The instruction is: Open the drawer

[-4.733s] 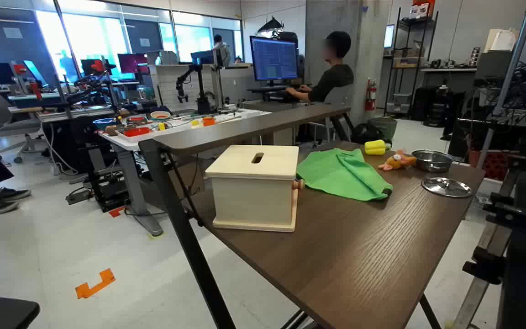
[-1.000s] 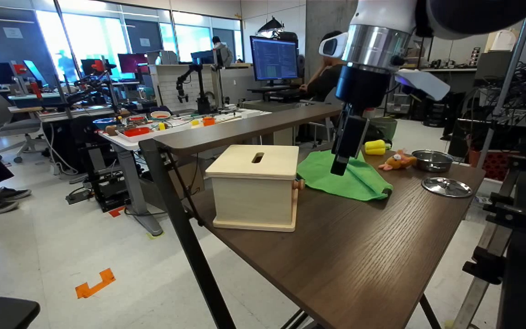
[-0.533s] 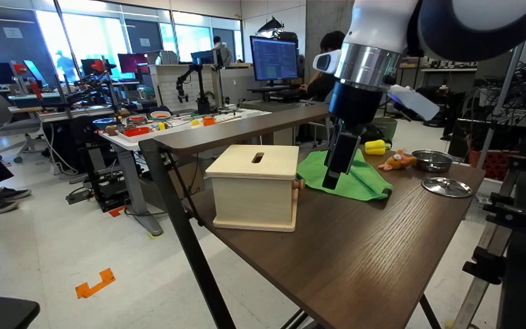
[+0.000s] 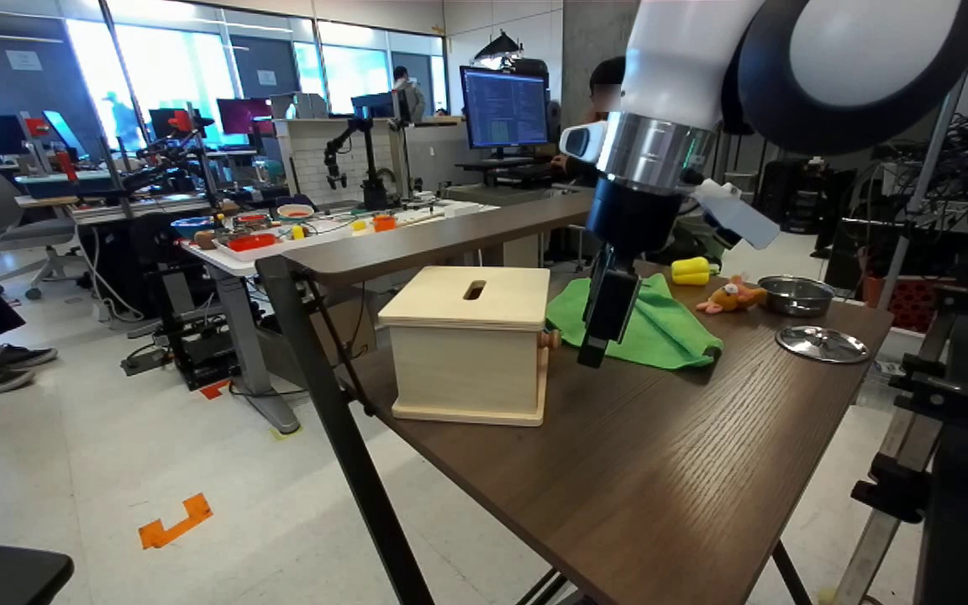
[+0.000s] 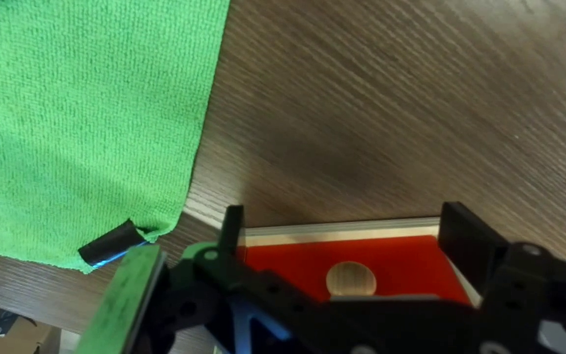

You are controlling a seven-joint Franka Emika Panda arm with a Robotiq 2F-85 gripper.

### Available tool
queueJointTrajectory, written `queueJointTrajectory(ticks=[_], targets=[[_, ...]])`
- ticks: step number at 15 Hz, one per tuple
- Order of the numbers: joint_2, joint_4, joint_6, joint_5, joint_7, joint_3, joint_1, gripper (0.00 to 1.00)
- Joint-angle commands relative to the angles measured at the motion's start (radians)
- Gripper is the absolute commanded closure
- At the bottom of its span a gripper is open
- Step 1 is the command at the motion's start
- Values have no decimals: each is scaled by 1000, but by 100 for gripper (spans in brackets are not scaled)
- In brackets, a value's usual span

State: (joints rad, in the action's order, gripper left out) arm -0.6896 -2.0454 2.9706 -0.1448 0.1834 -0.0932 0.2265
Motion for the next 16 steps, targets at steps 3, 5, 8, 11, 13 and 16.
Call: queueJointTrajectory(ticks=[3, 5, 8, 11, 13, 16], targets=[[-59, 79, -3, -21, -32, 21, 23, 44], [-69, 96, 7, -26, -33, 30, 31, 58], [-81, 130, 7, -31, -38, 49, 47, 81], [-86, 137, -1, -32, -40, 57, 62, 50], [-89, 139, -2, -34, -42, 69, 72, 44], [-94, 144, -1, -37, -45, 84, 77, 23]])
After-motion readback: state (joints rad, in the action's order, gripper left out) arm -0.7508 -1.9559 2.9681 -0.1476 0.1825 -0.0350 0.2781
